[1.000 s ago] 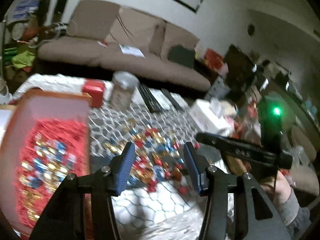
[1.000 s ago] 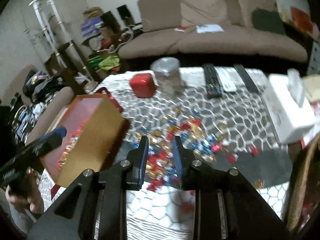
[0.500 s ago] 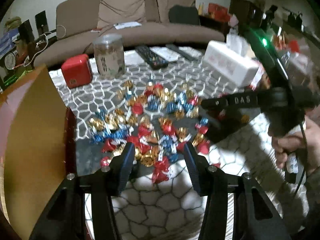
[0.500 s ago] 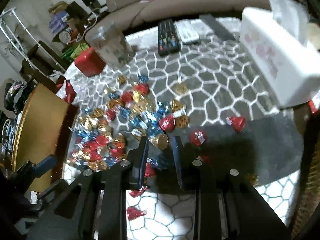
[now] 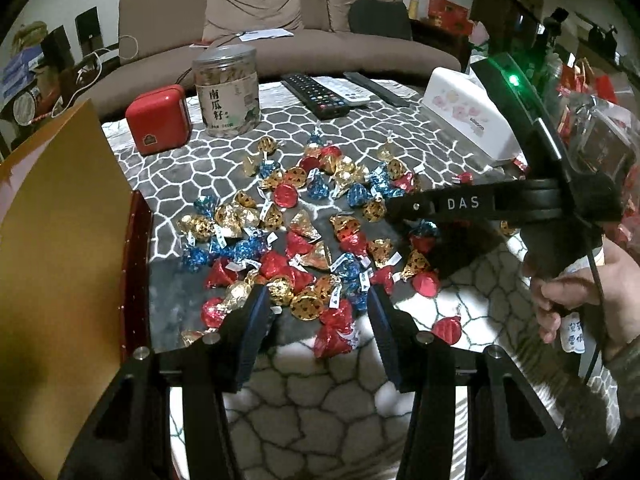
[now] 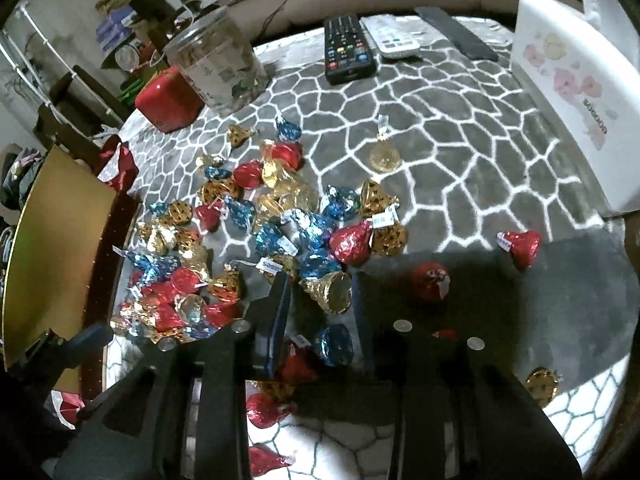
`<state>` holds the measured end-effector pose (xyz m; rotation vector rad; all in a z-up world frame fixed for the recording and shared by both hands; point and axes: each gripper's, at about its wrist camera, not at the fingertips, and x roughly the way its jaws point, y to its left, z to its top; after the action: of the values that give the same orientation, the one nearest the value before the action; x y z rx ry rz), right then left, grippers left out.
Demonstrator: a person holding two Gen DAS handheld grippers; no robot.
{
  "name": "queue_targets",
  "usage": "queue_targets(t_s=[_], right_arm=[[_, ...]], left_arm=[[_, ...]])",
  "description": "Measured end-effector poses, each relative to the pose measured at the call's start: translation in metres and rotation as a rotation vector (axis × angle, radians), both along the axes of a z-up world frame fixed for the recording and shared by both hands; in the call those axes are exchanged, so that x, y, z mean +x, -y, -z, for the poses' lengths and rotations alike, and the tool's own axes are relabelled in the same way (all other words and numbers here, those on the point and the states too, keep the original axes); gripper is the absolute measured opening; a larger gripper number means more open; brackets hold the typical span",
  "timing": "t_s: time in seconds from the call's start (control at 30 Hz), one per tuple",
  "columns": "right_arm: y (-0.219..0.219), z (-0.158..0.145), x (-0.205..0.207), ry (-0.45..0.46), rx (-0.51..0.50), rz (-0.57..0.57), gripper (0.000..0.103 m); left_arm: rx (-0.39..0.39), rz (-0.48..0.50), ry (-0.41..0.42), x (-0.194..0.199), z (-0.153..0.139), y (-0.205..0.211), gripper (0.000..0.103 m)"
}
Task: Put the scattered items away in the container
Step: 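Close the left tool on a red kiss while the right tool grasps a gold kiss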
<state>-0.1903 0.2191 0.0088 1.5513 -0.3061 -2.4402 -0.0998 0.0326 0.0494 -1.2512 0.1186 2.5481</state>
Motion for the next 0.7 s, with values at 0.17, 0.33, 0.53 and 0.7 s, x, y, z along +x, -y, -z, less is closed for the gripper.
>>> queue_targets(t_s=[0.17,0.33,0.53,0.7], right_arm=[[-0.001,-0.001,0.001,-0.002,0.005,0.003,0.031],[0.003,0.0,0.001,-0.014,0.039,-0.007,0.044],[0.014,0.002,0.003,-0.048,0.07,-0.036,0.024],[0.01,-0.008,0.009,-0.056,0.046,-0.039,0.024]], left_arm=[[-0.004,-0.001,0.002,0.001,0.0,0.0,0.051],[0.006,-0.026,0.011,0.0,0.002,0.006,0.051],[0.003,-0.053,0.047,-0.007,0.016,0.011,0.051],[0.032,-0.052,0.062,-0.011,0.023,0.021,0.051]])
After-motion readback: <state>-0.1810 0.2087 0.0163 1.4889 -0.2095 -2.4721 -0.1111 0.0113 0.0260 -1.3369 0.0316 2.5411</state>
